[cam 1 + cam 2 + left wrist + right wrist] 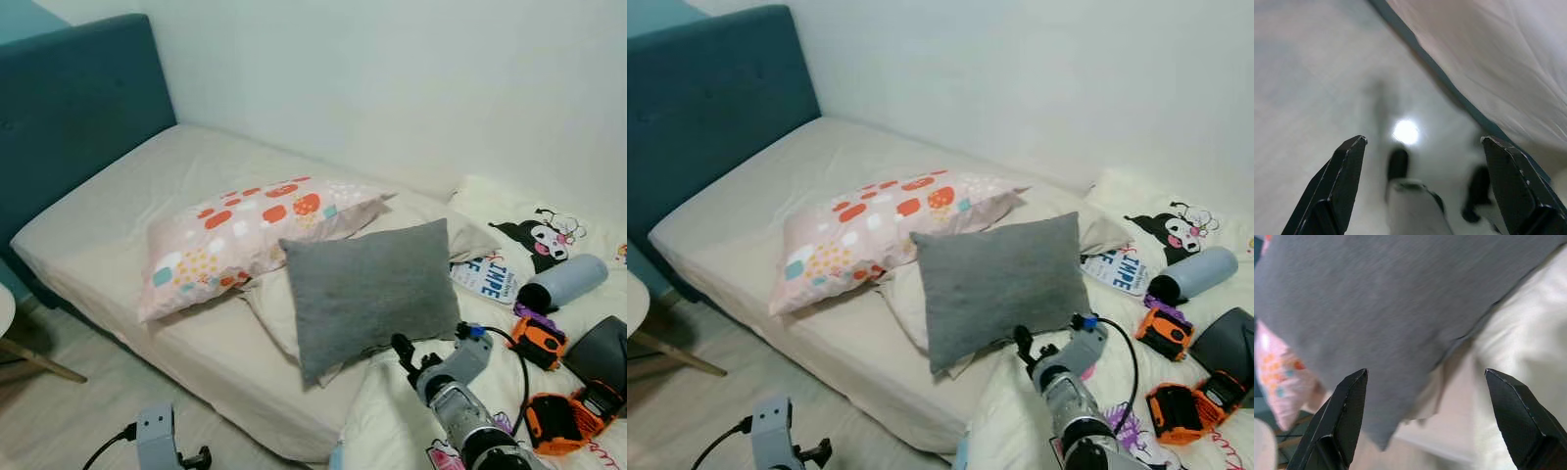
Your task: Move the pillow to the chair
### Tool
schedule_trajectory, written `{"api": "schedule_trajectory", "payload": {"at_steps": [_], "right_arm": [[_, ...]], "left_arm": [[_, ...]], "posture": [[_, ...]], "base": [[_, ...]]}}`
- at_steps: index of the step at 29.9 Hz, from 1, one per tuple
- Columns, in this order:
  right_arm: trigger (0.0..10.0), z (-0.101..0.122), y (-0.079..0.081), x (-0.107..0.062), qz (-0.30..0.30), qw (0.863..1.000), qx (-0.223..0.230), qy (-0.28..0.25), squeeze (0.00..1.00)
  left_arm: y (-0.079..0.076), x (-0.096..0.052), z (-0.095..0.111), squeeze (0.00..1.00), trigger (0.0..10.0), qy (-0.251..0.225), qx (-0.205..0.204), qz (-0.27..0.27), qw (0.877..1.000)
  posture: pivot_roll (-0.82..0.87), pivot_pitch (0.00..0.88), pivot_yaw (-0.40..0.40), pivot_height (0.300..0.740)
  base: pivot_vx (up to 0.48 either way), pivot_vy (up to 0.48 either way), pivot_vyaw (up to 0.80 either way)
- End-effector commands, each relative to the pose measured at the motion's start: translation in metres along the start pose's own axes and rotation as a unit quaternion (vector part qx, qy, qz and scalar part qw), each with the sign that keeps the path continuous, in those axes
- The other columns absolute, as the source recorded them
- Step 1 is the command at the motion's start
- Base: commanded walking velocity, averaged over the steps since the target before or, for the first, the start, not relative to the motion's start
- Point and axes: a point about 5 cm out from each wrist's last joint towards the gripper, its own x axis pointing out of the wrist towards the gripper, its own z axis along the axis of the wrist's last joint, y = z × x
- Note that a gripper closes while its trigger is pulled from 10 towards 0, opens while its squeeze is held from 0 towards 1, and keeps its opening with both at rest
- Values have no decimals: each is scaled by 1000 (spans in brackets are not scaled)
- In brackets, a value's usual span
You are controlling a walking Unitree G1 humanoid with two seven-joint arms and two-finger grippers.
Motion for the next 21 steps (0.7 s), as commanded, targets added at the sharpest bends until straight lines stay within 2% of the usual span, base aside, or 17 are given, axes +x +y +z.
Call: {"api": "schedule_trajectory", "payload": {"at_steps": [1,4,6,7,9,12,21], "right_arm": [[10000,-4,-3,-1,-3,1000,26,6,0],[10000,-8,-7,-3,-12,998,54,9,0],[10000,-8,-7,-3,-12,998,54,9,0],[10000,-9,-7,-3,-13,998,64,9,0],[10000,-11,-7,-3,-8,996,86,6,0],[10000,-9,-6,-3,-6,995,102,1,0],[10000,0,-12,-4,-14,992,126,-20,0]], "left_arm": [[8,1,8,0,10000,-19,1,14,1000],[14,3,24,0,10000,-51,15,17,998],[14,3,24,0,10000,-51,15,17,998],[15,3,30,0,10000,-65,23,15,998],[20,4,44,0,10000,-94,12,19,995],[26,4,52,0,10000,-109,-7,27,994],[41,2,50,0,10000,-115,-32,46,992]], "posture": [[-91,91,9,705],[-84,96,10,690],[-84,96,10,690],[-82,97,12,685],[-69,104,16,675],[-65,105,17,665],[-48,136,27,640]], "base": [[0,0,0],[0,0,0],[0,0,0],[0,0,0],[0,0,0],[0,0,0],[0,0,0]]}}
